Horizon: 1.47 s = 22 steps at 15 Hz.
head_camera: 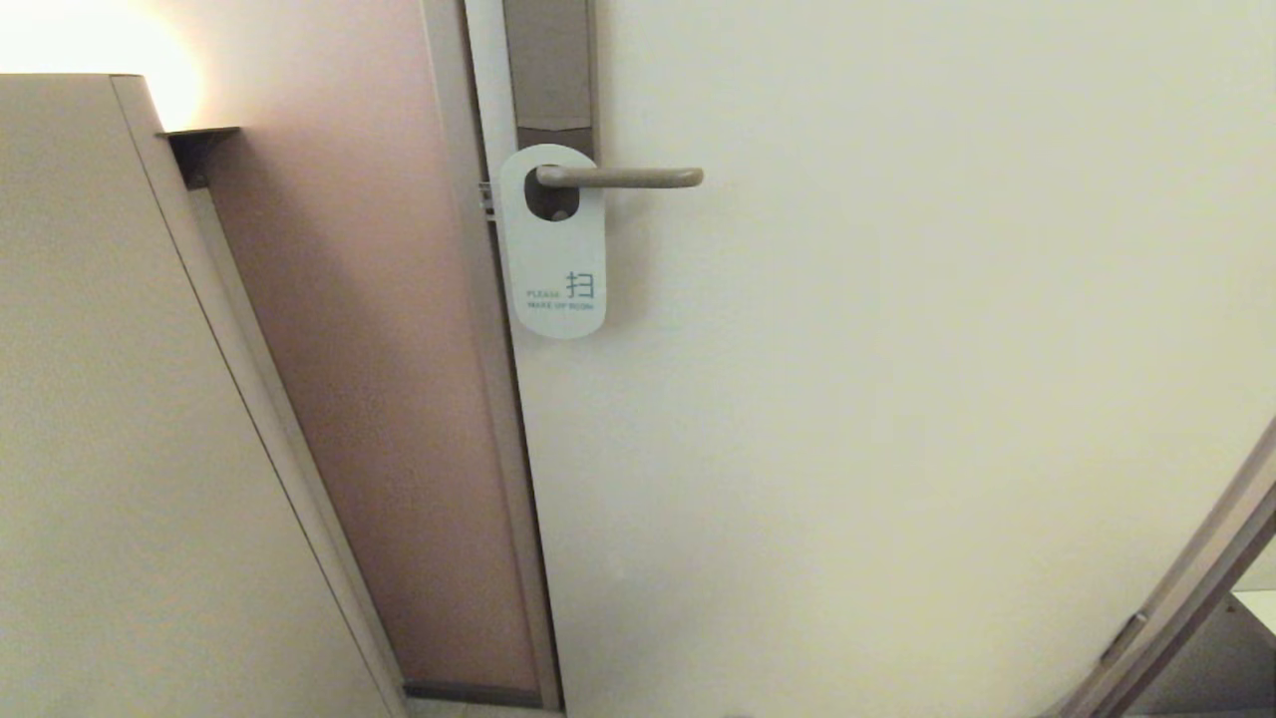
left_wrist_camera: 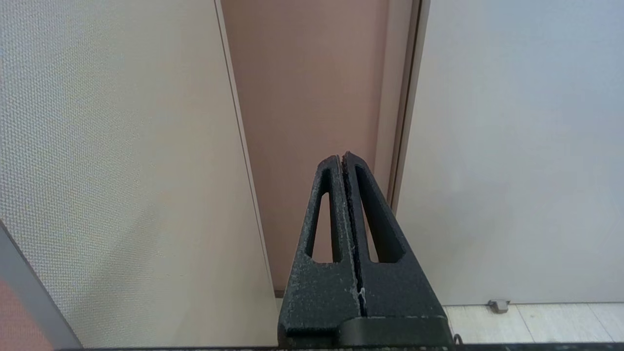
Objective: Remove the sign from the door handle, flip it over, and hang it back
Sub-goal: Take down the sign
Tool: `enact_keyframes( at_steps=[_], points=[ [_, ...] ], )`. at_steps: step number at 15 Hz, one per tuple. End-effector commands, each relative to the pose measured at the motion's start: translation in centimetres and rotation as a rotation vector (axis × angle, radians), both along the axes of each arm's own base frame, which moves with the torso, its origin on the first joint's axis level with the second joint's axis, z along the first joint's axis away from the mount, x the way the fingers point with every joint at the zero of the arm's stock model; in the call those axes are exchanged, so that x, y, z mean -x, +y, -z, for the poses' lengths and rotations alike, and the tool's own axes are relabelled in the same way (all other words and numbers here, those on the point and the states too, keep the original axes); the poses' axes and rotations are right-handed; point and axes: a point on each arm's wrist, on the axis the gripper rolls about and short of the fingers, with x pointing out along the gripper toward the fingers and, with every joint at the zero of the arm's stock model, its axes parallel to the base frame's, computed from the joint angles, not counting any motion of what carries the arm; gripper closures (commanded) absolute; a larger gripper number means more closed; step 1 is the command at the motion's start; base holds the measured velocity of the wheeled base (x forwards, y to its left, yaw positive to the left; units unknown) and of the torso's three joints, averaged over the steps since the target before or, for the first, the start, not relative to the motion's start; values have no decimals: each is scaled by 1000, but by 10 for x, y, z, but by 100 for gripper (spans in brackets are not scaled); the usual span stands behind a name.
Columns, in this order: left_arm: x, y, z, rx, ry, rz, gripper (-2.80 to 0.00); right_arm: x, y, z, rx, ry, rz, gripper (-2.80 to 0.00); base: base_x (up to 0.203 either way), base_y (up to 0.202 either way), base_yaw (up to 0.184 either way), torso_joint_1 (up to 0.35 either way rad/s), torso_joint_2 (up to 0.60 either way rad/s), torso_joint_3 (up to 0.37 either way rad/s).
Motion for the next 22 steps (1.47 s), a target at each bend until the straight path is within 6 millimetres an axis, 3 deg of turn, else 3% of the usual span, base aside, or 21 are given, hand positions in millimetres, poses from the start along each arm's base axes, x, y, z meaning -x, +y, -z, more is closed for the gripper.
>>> enact_keyframes(
  at_steps=[1, 10, 22],
  points=[
    [0, 0, 0, 0, 2, 0, 0, 0, 0, 0, -1, 5, -21, 0, 0, 0, 0, 0, 0, 0],
    [0, 0, 0, 0, 2, 0, 0, 21, 0, 5, 15, -250, -89, 0, 0, 0, 0, 0, 0, 0],
    [0, 0, 0, 0, 2, 0, 0, 22, 0, 5, 10, -263, -88, 0, 0, 0, 0, 0, 0, 0]
  ],
)
